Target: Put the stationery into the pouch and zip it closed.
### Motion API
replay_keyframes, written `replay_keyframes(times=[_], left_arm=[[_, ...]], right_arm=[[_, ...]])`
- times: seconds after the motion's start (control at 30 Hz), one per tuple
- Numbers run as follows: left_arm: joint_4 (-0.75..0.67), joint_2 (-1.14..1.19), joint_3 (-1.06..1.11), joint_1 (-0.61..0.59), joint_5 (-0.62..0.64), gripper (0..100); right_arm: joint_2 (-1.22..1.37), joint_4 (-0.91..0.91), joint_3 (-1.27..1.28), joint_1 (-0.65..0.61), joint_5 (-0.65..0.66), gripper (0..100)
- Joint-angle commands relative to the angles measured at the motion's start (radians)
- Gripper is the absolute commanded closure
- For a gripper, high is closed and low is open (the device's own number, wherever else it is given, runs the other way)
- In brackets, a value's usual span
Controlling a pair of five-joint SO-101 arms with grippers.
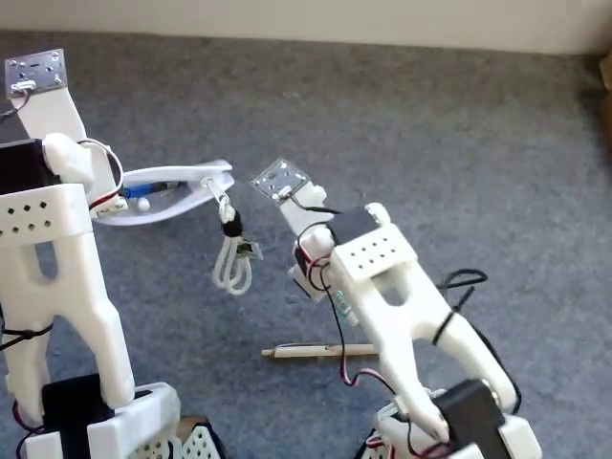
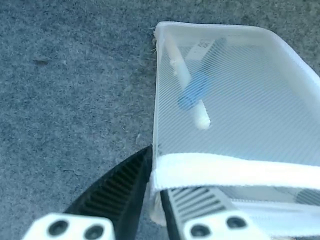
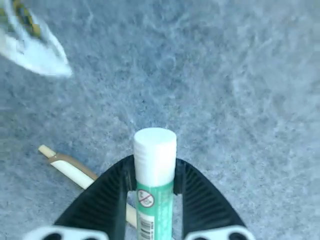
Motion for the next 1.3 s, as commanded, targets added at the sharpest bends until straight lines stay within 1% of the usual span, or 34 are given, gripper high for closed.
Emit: replay_keyframes(times=[0.0,0.17,0.23,0.6,0.83,1.07,1.2,1.27], left_arm=[[-0.017,-0.002,0.004,-0.01,0.008,100],[-0.015,-0.002,0.004,-0.01,0.008,100],[-0.015,-0.002,0.004,-0.01,0.008,100],[-0.017,0.001,0.004,-0.01,0.008,100],[-0.017,0.001,0.004,-0.01,0.008,100],[-0.017,0.001,0.004,-0.01,0.008,100],[-0.017,0.001,0.004,-0.01,0.008,100],[-0.017,0.001,0.004,-0.01,0.008,100]], right_arm=[[-0.139,0.004,-0.01,0.013,0.005,99.5],[-0.282,0.004,-0.008,0.012,-0.002,99.5],[-0.321,-0.002,-0.012,-0.005,-0.035,99.5],[-0.513,-0.188,-0.008,-0.116,-0.241,99.5],[-0.581,-0.3,-0.008,-0.182,-0.336,99.5],[-0.581,-0.487,-0.007,-0.208,-0.445,99.5],[-0.578,-0.602,-0.004,-0.208,-0.46,99.5],[-0.578,-0.693,0.03,-0.213,-0.46,99.5]])
